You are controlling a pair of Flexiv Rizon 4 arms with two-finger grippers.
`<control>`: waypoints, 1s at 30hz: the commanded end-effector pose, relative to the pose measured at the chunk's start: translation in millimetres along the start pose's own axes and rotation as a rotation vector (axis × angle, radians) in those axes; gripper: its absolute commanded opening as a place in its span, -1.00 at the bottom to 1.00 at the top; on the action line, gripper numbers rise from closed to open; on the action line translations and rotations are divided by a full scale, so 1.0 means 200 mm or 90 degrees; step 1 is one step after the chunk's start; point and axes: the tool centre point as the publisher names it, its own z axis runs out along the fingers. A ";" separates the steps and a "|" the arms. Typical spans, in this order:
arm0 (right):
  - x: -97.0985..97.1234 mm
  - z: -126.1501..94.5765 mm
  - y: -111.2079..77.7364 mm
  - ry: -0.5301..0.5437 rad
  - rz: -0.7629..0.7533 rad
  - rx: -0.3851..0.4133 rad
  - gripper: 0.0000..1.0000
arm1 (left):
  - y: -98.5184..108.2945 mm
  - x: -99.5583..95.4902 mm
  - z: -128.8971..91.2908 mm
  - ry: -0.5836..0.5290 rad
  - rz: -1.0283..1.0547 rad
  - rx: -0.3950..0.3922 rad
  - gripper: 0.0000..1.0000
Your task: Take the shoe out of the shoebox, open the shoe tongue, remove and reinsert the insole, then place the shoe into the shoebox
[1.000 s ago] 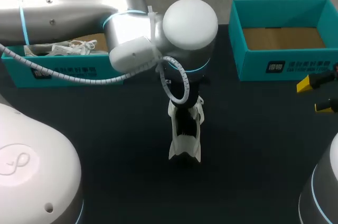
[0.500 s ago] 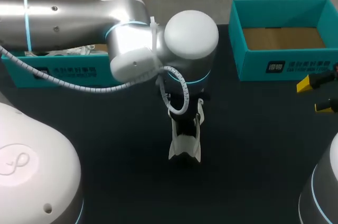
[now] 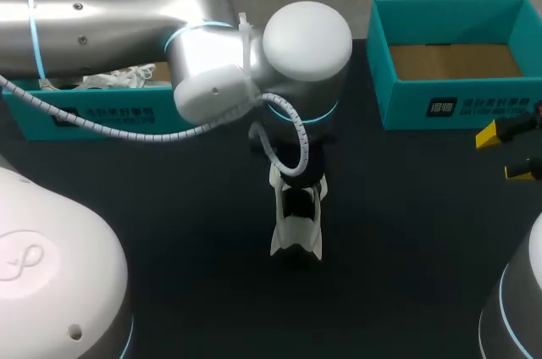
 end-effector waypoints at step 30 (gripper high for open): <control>0.00 -0.01 -0.05 -0.002 0.001 -0.029 1.00 | -0.05 0.06 -0.13 0.154 -0.684 -0.005 -1.00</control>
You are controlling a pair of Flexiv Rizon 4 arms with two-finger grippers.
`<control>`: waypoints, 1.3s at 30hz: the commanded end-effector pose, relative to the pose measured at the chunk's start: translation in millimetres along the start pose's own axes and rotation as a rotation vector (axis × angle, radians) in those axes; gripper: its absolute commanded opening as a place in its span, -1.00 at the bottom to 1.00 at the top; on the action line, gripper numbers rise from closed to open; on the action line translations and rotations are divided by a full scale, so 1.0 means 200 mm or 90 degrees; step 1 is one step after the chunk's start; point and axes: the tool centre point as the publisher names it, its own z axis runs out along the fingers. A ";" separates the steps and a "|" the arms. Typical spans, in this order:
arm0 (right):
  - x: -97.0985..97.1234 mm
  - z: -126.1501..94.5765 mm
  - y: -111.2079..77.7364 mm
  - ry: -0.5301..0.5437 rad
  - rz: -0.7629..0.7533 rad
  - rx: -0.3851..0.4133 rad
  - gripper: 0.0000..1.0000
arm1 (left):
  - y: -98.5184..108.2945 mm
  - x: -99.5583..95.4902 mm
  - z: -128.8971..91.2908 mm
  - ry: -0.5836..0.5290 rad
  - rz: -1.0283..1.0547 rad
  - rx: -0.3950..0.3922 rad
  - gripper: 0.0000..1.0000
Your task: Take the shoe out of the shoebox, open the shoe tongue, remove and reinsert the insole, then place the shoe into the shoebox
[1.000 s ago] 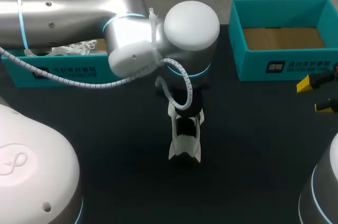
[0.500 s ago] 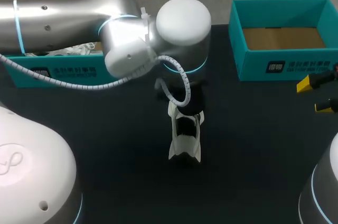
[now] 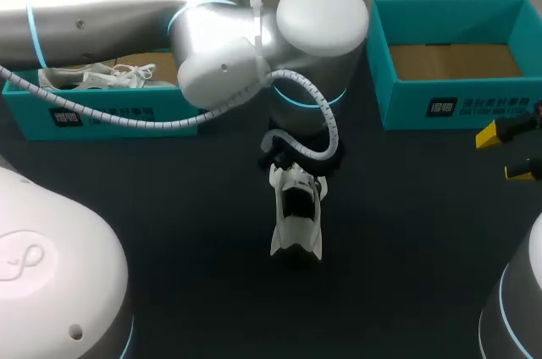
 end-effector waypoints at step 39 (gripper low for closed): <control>0.00 -0.01 -0.05 -0.002 0.001 -0.029 1.00 | -0.42 0.31 0.00 0.117 -0.510 0.101 -0.02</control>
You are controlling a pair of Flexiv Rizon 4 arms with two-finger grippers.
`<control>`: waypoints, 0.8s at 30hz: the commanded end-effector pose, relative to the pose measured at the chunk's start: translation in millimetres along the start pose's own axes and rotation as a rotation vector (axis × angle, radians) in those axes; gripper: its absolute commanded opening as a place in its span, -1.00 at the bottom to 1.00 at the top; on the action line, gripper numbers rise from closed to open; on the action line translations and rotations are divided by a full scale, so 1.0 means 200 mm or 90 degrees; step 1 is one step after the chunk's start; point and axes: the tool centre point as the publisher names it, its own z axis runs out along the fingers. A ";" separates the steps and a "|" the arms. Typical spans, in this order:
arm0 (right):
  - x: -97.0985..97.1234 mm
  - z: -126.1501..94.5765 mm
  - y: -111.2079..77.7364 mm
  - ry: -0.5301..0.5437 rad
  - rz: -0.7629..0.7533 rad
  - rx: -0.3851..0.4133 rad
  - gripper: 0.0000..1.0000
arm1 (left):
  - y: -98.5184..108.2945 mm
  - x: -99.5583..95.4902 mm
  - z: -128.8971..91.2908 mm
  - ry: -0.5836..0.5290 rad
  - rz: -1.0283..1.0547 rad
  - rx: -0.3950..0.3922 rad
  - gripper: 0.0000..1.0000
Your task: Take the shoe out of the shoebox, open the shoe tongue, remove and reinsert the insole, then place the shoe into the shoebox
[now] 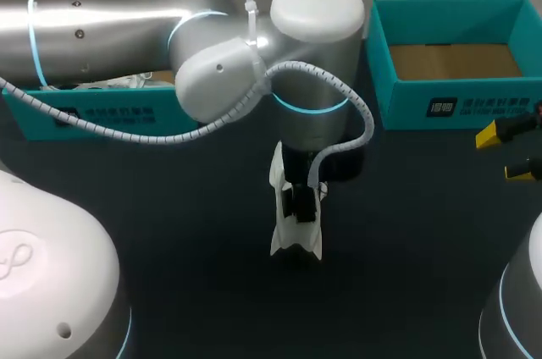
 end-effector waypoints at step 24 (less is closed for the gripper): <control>0.00 -0.01 -0.05 -0.002 0.001 -0.029 1.00 | 0.02 0.06 0.36 -0.003 0.050 0.012 1.00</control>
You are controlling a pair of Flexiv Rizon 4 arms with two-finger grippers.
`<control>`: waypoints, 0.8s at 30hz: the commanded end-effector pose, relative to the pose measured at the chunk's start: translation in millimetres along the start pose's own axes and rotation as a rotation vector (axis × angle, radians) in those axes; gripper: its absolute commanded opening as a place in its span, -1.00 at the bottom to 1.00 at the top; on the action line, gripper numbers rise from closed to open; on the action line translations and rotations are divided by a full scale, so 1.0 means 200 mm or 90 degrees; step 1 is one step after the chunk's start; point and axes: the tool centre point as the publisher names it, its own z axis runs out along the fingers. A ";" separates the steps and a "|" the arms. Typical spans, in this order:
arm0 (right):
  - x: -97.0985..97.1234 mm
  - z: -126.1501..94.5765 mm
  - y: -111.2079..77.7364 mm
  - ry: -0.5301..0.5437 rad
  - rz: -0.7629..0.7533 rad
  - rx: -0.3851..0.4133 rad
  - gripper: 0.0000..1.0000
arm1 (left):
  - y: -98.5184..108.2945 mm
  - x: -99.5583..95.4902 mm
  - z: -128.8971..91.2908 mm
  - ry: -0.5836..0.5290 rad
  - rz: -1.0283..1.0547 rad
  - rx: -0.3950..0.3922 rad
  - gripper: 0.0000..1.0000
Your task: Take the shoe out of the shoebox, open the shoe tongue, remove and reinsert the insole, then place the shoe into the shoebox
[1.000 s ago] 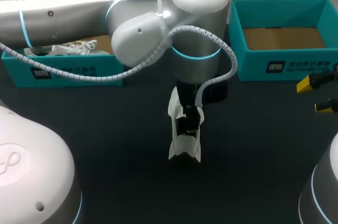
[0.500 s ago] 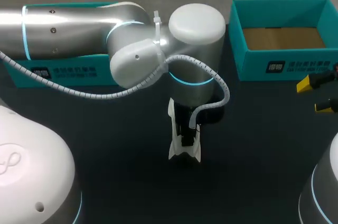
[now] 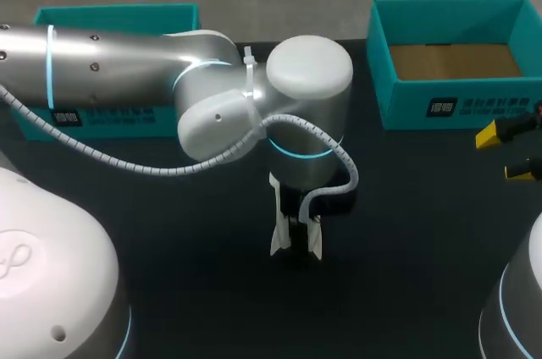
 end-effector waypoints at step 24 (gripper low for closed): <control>0.00 -0.01 -0.05 -0.002 0.001 -0.029 1.00 | -0.01 0.01 0.18 0.021 0.038 0.035 -0.74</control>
